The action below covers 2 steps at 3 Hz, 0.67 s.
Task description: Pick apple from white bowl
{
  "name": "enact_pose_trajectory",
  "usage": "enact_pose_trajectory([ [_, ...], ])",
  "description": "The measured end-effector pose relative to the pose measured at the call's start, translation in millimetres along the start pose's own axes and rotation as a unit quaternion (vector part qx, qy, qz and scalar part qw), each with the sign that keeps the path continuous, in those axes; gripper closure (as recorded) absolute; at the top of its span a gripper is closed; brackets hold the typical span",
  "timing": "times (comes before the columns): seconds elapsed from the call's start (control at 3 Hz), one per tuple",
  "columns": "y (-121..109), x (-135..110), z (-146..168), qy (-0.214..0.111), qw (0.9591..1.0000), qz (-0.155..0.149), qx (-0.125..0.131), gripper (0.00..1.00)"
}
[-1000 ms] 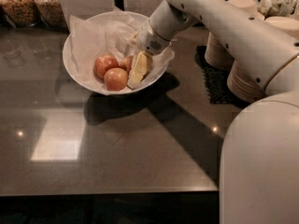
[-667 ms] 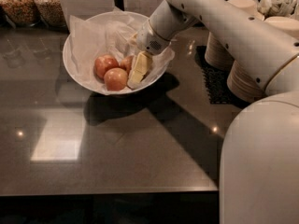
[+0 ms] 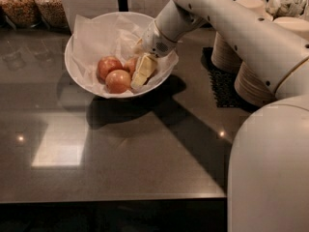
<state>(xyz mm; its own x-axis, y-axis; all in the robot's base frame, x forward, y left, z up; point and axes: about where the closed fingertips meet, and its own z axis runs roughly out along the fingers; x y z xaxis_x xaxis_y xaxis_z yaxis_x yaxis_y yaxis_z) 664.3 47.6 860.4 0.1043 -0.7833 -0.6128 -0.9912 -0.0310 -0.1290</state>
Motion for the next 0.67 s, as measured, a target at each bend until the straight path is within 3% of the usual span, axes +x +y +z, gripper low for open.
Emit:
enact_pose_trajectory([
  [0.67,-0.2,-1.0,0.0,-0.002,1.0,-0.001,0.0,0.77],
])
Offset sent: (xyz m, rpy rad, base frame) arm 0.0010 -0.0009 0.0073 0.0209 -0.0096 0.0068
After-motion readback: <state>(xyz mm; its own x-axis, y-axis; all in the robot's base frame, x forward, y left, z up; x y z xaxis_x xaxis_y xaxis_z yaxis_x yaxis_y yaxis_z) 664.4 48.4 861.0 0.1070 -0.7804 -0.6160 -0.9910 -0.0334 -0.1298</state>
